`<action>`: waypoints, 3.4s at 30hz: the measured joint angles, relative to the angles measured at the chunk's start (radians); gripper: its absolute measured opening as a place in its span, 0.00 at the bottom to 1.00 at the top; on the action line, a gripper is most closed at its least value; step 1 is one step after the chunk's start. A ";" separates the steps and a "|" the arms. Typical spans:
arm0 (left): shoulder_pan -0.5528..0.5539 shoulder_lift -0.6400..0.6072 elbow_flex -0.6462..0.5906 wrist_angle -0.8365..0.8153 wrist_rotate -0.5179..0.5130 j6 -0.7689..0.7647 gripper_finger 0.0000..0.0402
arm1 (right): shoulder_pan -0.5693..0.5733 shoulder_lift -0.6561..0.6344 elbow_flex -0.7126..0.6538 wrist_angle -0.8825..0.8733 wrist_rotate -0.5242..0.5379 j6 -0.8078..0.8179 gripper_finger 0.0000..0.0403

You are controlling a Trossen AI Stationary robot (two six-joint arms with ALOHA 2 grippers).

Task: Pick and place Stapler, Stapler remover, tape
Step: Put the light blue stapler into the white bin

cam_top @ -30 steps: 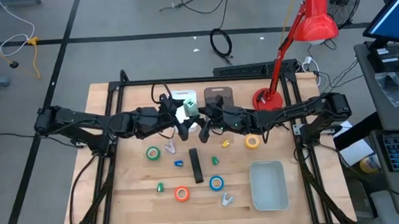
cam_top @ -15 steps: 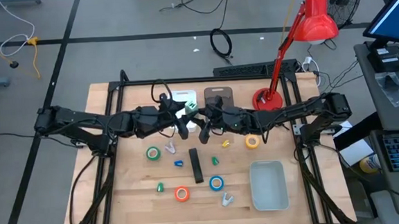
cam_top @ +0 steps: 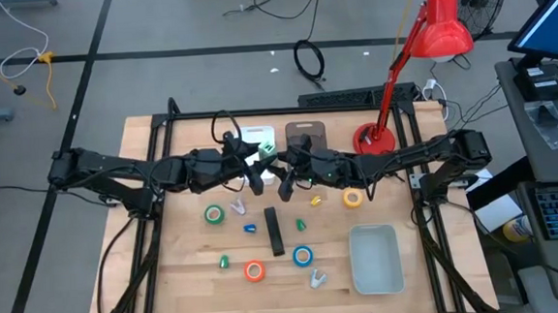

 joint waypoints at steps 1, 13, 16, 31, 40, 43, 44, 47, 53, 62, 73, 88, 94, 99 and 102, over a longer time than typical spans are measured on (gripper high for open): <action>0.000 -0.003 0.000 -0.003 0.000 0.000 0.48 | 0.000 0.000 0.000 0.000 -0.001 0.002 0.35; 0.013 -0.035 0.001 -0.077 0.011 -0.021 0.43 | -0.001 0.001 0.000 -0.008 -0.010 -0.007 0.40; 0.024 -0.037 0.001 -0.071 0.017 -0.029 0.43 | -0.002 0.001 0.002 -0.005 -0.002 -0.007 0.40; 0.026 -0.047 0.000 -0.078 0.037 -0.019 0.43 | -0.003 0.000 0.001 0.004 -0.021 -0.021 0.40; 0.025 -0.047 0.000 -0.117 0.039 -0.019 0.42 | -0.002 0.000 0.001 -0.023 -0.041 -0.026 0.41; 0.026 -0.047 0.000 -0.125 0.033 -0.013 0.42 | -0.010 0.000 0.001 -0.021 -0.087 -0.029 0.43; 0.026 -0.047 0.000 -0.129 0.032 -0.011 0.42 | -0.010 0.000 0.001 -0.025 -0.098 -0.029 0.43; 0.026 -0.050 0.000 -0.171 0.009 -0.011 0.42 | -0.010 0.000 0.001 -0.057 -0.101 -0.029 0.46; 0.045 -0.098 -0.002 -0.285 -0.058 -0.026 0.42 | -0.013 -0.038 0.001 -0.139 -0.105 -0.030 0.50; 0.174 -0.084 -0.001 -0.329 0.047 -0.060 0.42 | -0.015 -0.069 0.002 -0.223 -0.105 -0.052 0.48; 0.488 0.023 0.000 -0.462 0.397 -0.339 0.42 | -0.014 -0.068 0.000 -0.311 -0.106 -0.021 0.49; 0.609 0.250 -0.002 -0.345 0.663 -0.446 0.42 | -0.014 -0.068 0.001 -0.308 -0.105 -0.021 0.48; 0.620 0.329 -0.001 -0.276 0.689 -0.465 0.42 | -0.014 -0.068 0.001 -0.301 -0.106 -0.021 0.48; 0.628 0.385 0.002 -0.246 0.718 -0.472 0.42 | -0.014 -0.068 0.001 -0.301 -0.106 -0.021 0.48; 0.632 0.406 0.001 -0.218 0.731 -0.473 0.42 | -0.014 -0.068 0.001 -0.301 -0.106 -0.021 0.48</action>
